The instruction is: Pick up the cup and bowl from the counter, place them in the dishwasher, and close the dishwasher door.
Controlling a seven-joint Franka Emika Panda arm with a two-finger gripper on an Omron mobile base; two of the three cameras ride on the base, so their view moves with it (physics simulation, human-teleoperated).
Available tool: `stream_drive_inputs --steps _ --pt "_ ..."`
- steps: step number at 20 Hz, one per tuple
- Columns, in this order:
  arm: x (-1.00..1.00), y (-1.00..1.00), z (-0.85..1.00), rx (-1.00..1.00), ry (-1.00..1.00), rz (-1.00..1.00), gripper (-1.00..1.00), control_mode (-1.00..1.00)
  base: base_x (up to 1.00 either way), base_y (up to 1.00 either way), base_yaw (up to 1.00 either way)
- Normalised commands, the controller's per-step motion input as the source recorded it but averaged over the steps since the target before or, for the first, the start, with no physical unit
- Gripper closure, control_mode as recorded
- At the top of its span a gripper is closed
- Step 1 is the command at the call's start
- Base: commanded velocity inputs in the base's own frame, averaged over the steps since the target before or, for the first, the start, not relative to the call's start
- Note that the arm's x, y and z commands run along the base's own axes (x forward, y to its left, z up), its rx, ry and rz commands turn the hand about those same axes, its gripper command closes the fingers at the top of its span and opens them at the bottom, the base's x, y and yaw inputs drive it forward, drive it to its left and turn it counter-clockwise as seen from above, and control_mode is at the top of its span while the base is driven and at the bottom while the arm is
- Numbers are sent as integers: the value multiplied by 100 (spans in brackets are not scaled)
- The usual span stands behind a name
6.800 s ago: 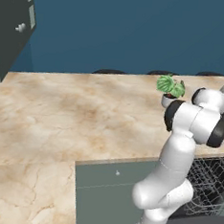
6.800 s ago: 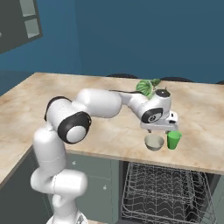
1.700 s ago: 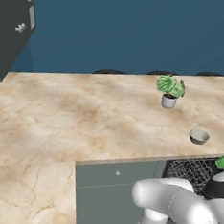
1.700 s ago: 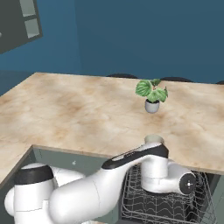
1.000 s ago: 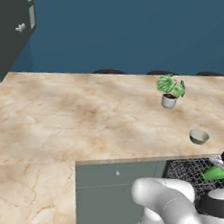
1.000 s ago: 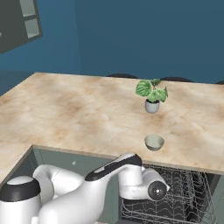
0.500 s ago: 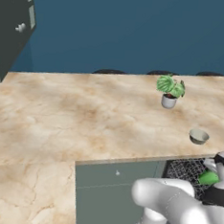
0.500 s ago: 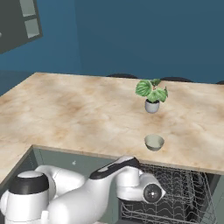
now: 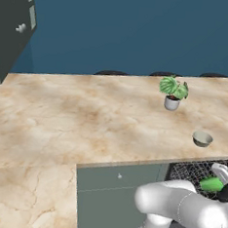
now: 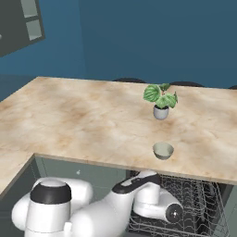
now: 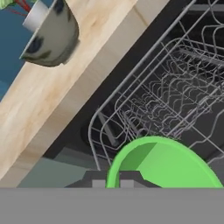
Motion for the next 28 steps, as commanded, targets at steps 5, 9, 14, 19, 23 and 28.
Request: stream_drive_inputs --steps 5,9,14,19,23,28 --pt "0 0 -31 1 0 0 100 -100 0 0 0" --pt "0 0 -31 0 0 -1 100 -100 0 0 0" --pt "0 0 -34 0 0 -1 100 -100 0 0 0" --pt "0 0 -29 0 0 -1 100 -100 0 0 0" --pt "3 0 -25 0 0 -1 100 -100 0 0 0" --pt "7 0 -15 0 0 -2 100 -100 0 0 0"
